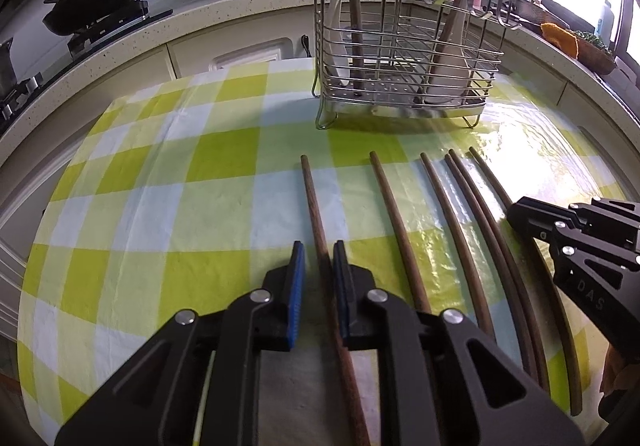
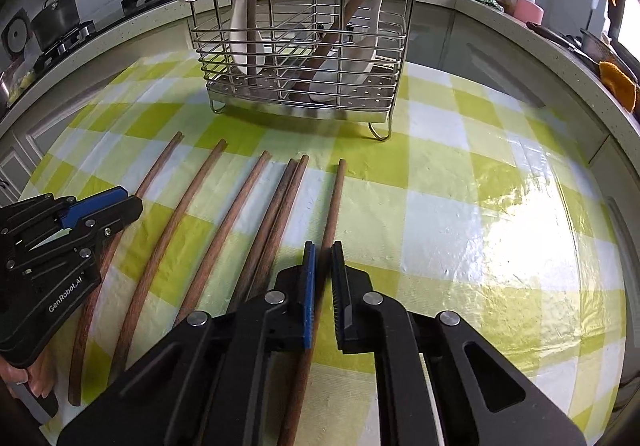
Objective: Organize utensils
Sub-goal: 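Grasp one wooden chopstick with the right tool while the left tool grasps another chopstick, then lift the chopstick upright with the right tool while the left tool raises its chopstick toward the holder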
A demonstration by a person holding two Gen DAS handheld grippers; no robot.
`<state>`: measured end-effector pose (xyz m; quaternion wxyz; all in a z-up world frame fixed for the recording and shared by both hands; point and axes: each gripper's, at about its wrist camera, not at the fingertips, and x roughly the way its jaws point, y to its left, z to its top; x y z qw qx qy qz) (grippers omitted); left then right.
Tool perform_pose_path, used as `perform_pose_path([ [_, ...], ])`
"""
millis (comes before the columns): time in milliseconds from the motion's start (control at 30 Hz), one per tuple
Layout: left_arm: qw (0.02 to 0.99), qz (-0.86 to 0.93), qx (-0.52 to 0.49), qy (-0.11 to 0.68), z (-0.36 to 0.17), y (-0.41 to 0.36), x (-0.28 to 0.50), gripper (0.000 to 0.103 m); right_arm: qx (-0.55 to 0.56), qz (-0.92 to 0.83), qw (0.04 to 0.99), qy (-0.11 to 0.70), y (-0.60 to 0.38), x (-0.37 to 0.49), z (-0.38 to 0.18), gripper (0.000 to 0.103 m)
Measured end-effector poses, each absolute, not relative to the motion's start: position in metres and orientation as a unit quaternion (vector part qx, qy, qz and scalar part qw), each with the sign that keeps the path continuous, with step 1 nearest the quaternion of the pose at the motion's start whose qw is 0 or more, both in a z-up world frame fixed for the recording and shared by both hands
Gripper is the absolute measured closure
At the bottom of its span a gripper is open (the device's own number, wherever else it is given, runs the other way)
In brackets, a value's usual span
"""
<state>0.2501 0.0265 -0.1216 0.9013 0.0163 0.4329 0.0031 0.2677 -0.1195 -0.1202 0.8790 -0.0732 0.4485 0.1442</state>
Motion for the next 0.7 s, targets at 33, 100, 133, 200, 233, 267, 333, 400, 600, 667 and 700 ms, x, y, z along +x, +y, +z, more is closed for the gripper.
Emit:
perform_pose_path([
  [33,0.902,0.002,0.016,0.432,-0.122,0.027,0.25,0.095,-0.071,0.145,0.879,0.449,-0.12,0.267,-0.12,0.096],
  [100,0.902,-0.006,0.01,0.432,-0.122,0.03,0.25,0.096,-0.061,0.148,0.879,0.449,-0.122,0.266,-0.12,0.096],
  [133,0.901,-0.011,0.007,0.434,-0.122,0.032,0.25,0.097,-0.053,0.149,0.88,0.448,-0.124,0.266,-0.12,0.096],
  [200,0.899,-0.018,-0.003,0.439,-0.121,0.036,0.251,0.097,-0.032,0.153,0.879,0.45,-0.13,0.265,-0.12,0.096],
  [233,0.897,-0.021,-0.009,0.441,-0.121,0.038,0.252,0.097,-0.025,0.155,0.879,0.451,-0.132,0.265,-0.12,0.096],
  [267,0.896,-0.023,-0.016,0.443,-0.12,0.04,0.252,0.097,-0.021,0.156,0.879,0.45,-0.134,0.264,-0.119,0.096],
  [333,0.896,-0.024,-0.023,0.443,-0.119,0.042,0.25,0.097,-0.014,0.16,0.88,0.446,-0.137,0.261,-0.115,0.096],
  [400,0.898,-0.023,-0.025,0.438,-0.115,0.043,0.247,0.097,-0.008,0.162,0.883,0.44,-0.14,0.258,-0.109,0.096],
  [600,0.91,-0.025,-0.032,0.412,-0.09,0.044,0.235,0.097,0.008,0.165,0.896,0.412,-0.148,0.246,-0.082,0.096],
  [667,0.915,-0.025,-0.033,0.401,-0.08,0.043,0.229,0.097,0.011,0.168,0.901,0.4,-0.149,0.241,-0.071,0.096],
  [700,0.918,-0.026,-0.033,0.394,-0.074,0.043,0.226,0.097,0.014,0.171,0.903,0.393,-0.15,0.238,-0.065,0.096],
])
